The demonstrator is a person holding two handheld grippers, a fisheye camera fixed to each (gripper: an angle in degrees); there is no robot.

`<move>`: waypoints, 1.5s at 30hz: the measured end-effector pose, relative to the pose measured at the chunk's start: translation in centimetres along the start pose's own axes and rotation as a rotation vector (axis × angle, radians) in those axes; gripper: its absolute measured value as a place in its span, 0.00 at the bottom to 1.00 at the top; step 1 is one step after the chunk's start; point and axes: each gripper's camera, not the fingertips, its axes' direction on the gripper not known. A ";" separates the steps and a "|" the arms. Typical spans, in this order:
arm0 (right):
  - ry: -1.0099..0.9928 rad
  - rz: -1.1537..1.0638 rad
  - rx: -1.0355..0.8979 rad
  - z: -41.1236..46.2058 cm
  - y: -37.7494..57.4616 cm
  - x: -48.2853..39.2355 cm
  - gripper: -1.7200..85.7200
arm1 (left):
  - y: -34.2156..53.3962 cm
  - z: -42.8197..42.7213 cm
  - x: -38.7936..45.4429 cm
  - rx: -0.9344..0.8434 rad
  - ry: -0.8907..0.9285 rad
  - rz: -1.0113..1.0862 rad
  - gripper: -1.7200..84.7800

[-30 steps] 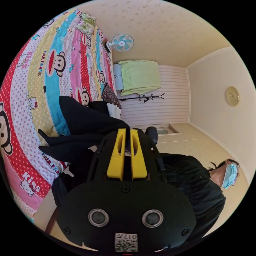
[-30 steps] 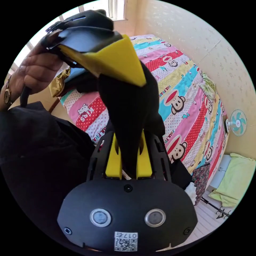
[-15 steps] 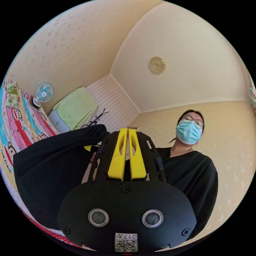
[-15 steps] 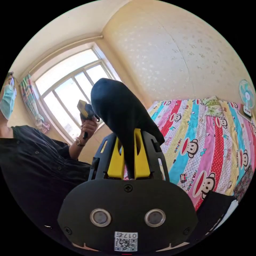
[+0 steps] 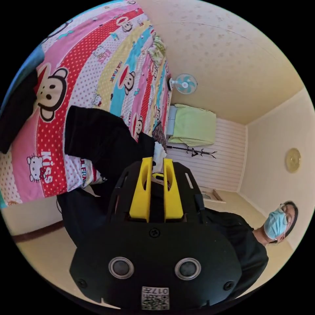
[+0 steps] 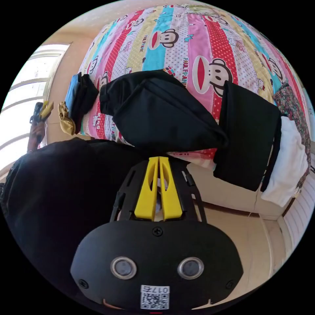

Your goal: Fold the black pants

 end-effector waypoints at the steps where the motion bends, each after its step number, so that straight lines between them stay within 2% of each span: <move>1: -0.058 0.021 0.027 -0.2 -0.3 0.1 0.03 | -0.5 0.4 -2.0 0.007 -0.055 -0.084 0.10; 4: -0.217 0.034 0.102 -1.3 -1.2 0.0 0.03 | -2.4 1.7 -7.0 -0.011 -0.235 -0.248 0.13; 7: -0.277 0.006 0.167 -2.7 -1.6 -1.2 0.02 | -3.6 2.6 -10.6 0.039 -0.336 -0.288 0.14; 12: -0.303 -0.030 0.232 -4.2 -0.6 -4.3 0.03 | -5.1 6.3 -13.1 0.020 -0.086 -0.294 0.15; 14: -0.280 -0.030 0.214 -3.8 0.0 -5.6 0.03 | -5.5 7.9 -13.7 -0.033 -0.076 -0.334 0.13; 16: -0.240 -0.027 0.197 -3.3 0.5 -6.5 0.03 | -5.5 9.6 -14.9 -0.081 0.011 -0.414 0.11; 20: -0.187 -0.066 0.205 -2.7 1.2 -8.8 0.02 | -5.1 8.8 -14.2 -0.029 0.058 -0.415 0.07; 23: -0.183 -0.066 0.196 -2.1 1.1 -9.3 0.02 | -4.1 6.3 -12.7 0.013 -0.090 -0.425 0.09; 25: -0.185 -0.060 0.210 -1.8 1.1 -9.4 0.02 | -2.4 3.1 -11.2 0.141 -0.252 -0.443 0.17; 26: -0.195 -0.051 0.215 -1.7 1.0 -9.4 0.02 | -2.0 2.4 -10.9 0.179 -0.276 -0.440 0.18; 27: -0.202 -0.046 0.217 -1.6 1.0 -9.4 0.02 | -1.7 1.6 -10.4 0.235 -0.262 -0.401 0.19; 29: -0.228 -0.035 0.223 -1.3 0.7 -9.5 0.02 | -2.3 2.1 -10.8 0.236 -0.131 -0.340 0.18; 30: -0.233 -0.032 0.220 -1.2 0.6 -9.5 0.02 | -3.1 3.3 -11.6 0.184 -0.053 -0.352 0.18; 31: -0.240 -0.023 0.207 -1.0 0.2 -9.4 0.02 | -3.6 4.7 -12.3 0.124 -0.052 -0.404 0.18; 33: -0.252 -0.020 0.183 -0.8 -0.4 -9.5 0.02 | -4.3 6.6 -13.1 0.070 -0.022 -0.418 0.19; 36: -0.264 -0.053 0.159 -1.3 -2.0 -10.3 0.03 | -4.1 9.1 -14.4 0.026 0.152 -0.479 0.19; 38: -0.233 -0.106 0.163 -2.0 -3.3 -11.3 0.03 | -3.4 8.7 -14.4 0.019 0.106 -0.514 0.14; 42: -0.147 -0.186 0.178 -2.3 -5.0 -13.3 0.04 | -3.0 7.7 -10.4 -0.036 0.137 -0.253 0.08; 45: 0.028 -0.253 0.210 -1.4 -6.1 -15.4 0.06 | -3.5 7.0 -5.9 -0.096 0.076 -0.086 0.08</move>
